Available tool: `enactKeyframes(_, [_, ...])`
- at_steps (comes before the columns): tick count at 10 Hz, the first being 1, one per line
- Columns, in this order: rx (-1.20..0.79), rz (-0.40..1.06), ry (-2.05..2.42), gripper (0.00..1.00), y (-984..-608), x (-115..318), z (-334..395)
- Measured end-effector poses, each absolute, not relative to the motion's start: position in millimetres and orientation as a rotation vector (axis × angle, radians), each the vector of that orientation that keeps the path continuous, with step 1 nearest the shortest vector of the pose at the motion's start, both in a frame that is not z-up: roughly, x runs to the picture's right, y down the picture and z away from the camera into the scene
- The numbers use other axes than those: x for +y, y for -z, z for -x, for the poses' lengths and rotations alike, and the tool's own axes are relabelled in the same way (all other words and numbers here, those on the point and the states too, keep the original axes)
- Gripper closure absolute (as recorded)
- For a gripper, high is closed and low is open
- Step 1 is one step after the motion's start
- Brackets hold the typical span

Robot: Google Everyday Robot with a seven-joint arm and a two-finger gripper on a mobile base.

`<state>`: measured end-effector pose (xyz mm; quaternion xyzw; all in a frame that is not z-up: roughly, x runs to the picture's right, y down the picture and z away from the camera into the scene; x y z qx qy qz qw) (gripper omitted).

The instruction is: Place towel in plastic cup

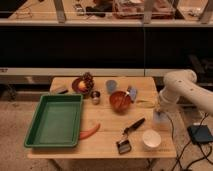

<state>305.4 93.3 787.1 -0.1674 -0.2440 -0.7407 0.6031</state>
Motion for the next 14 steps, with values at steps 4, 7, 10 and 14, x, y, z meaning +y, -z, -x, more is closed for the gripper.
enactKeyframes(4, [-0.577,0.224,1.779,1.0,-756,36,-230])
enactKeyframes(7, [-0.595,0.184,1.812,1.0,-760,27,-200])
enactKeyframes(10, [-0.595,0.187,1.81,1.0,-760,27,-202])
enactKeyframes(14, [-0.536,0.105,1.795,1.0,-759,12,-193])
